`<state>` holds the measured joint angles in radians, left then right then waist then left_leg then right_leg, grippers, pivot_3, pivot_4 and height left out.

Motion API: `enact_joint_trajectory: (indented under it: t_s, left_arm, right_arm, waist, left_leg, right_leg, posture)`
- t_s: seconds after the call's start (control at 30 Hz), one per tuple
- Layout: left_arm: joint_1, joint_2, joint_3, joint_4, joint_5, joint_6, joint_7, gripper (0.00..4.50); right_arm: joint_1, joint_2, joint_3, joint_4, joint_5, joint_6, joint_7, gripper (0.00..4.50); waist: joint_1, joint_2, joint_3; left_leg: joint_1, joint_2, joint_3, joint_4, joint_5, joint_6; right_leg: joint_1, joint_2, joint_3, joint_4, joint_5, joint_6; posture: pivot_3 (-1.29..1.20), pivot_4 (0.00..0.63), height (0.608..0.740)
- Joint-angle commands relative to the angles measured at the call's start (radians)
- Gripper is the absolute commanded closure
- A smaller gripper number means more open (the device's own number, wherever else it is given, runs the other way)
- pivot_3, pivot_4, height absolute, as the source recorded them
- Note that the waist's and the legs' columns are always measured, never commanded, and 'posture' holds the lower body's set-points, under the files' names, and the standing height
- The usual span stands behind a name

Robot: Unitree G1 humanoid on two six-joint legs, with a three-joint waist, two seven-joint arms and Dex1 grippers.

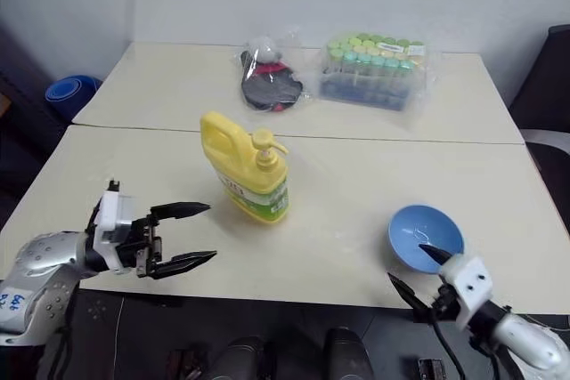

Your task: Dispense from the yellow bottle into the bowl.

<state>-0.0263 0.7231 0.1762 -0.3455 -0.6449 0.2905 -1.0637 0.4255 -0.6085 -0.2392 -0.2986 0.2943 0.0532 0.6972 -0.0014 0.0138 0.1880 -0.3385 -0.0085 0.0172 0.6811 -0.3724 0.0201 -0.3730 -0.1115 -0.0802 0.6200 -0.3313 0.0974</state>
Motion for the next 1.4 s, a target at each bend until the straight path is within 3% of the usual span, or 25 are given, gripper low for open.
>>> enact_joint_trajectory:
  t_s: [0.03,0.1,0.2,0.43,0.6,0.73,0.93,1.13,1.27,1.3,1.4]
  left_arm:
    - [-0.021,0.004,0.006,-0.052,-0.038,0.028,0.004,0.01]
    - [-0.029,0.002,0.015,-0.065,-0.049,0.043,0.014,0.01]
    - [-0.035,0.004,0.030,-0.082,-0.068,0.067,0.026,0.00]
    - [-0.043,0.015,0.096,-0.102,-0.140,0.135,0.061,0.00]
    - [-0.095,0.040,0.178,-0.102,-0.257,0.234,0.117,0.00]
    - [-0.160,0.046,0.214,-0.070,-0.313,0.279,0.155,0.00]
    - [-0.190,0.045,0.180,-0.050,-0.279,0.270,0.131,0.00]
    - [-0.183,0.056,0.148,-0.058,-0.249,0.254,0.085,0.00]
    - [-0.176,0.050,0.138,-0.059,-0.231,0.245,0.070,0.00]
    - [-0.175,0.048,0.137,-0.061,-0.229,0.244,0.068,0.00]
    - [-0.167,0.047,0.134,-0.067,-0.222,0.240,0.061,0.00]
  right_arm:
    - [-0.037,0.020,0.058,0.055,-0.075,0.015,-0.039,0.00]
    - [-0.061,0.022,0.083,0.094,-0.105,0.026,-0.050,0.00]
    - [-0.093,0.032,0.104,0.141,-0.134,-0.042,-0.048,0.61]
    - [-0.126,0.035,0.118,0.180,-0.178,-0.167,-0.053,2.85]
    - [-0.149,-0.033,0.088,0.087,-0.175,-0.193,-0.007,4.47]
    - [-0.210,-0.143,0.070,-0.031,-0.087,-0.046,0.088,4.47]
    - [-0.299,-0.257,0.119,-0.053,-0.070,0.149,0.169,4.47]
    - [-0.364,-0.276,0.176,0.005,-0.118,0.294,0.161,4.47]
    - [-0.399,-0.226,0.194,0.054,-0.106,0.288,0.156,4.47]
    - [-0.401,-0.220,0.191,0.060,-0.107,0.282,0.156,3.84]
    - [-0.403,-0.202,0.177,0.069,-0.098,0.287,0.154,2.94]
  waist:
    - [0.001,0.000,0.000]
    - [0.001,0.000,0.000]
    - [0.001,0.000,0.000]
    - [-0.001,-0.001,0.000]
    - [-0.001,-0.002,0.000]
    - [-0.001,-0.002,0.001]
    - [0.001,-0.003,0.001]
    - [0.004,-0.004,0.002]
    - [0.002,-0.004,0.002]
    - [0.002,-0.004,0.002]
    - [0.001,-0.004,0.002]
  left_leg:
    - [0.000,0.000,0.000,0.000,0.000,0.000]
    - [0.000,0.000,0.000,0.000,0.000,0.000]
    - [0.000,0.000,0.000,0.000,0.000,0.000]
    - [0.000,0.000,0.001,0.001,0.001,-0.001]
    - [0.001,0.000,0.001,0.001,0.001,-0.001]
    - [0.000,0.000,0.001,0.001,0.001,-0.001]
    - [0.000,0.000,0.001,0.001,0.001,-0.001]
    - [-0.001,0.000,0.000,0.001,0.001,-0.001]
    - [-0.001,0.000,0.000,0.001,0.001,-0.001]
    - [-0.001,0.000,0.001,0.001,0.001,-0.001]
    - [-0.001,0.000,0.001,0.001,0.001,-0.002]
  right_leg:
    - [0.000,0.000,0.000,0.000,0.000,0.000]
    - [0.000,0.001,0.000,0.000,0.000,0.000]
    - [0.000,0.001,0.000,0.000,0.000,0.000]
    - [0.000,0.002,0.001,0.002,0.000,0.000]
    - [0.000,0.002,0.001,0.002,0.000,0.000]
    - [0.000,0.002,0.001,0.001,0.000,0.001]
    - [0.000,0.003,0.000,0.001,0.000,0.001]
    - [0.000,0.003,0.000,0.000,0.000,0.001]
    - [0.000,0.003,0.000,0.000,0.000,0.001]
    - [0.000,0.003,0.000,0.000,0.000,0.001]
    - [0.000,0.003,0.000,0.000,0.000,0.001]
  posture:
    - [0.00,0.150,0.740]
    - [0.00,0.150,0.740]
    - [0.00,0.150,0.740]
    - [0.00,0.150,0.740]
    - [0.00,0.150,0.740]
    - [0.00,0.150,0.740]
    - [0.00,0.150,0.740]
    - [0.00,0.150,0.740]
    - [0.00,0.150,0.740]
    - [0.00,0.150,0.740]
    - [0.00,0.150,0.740]
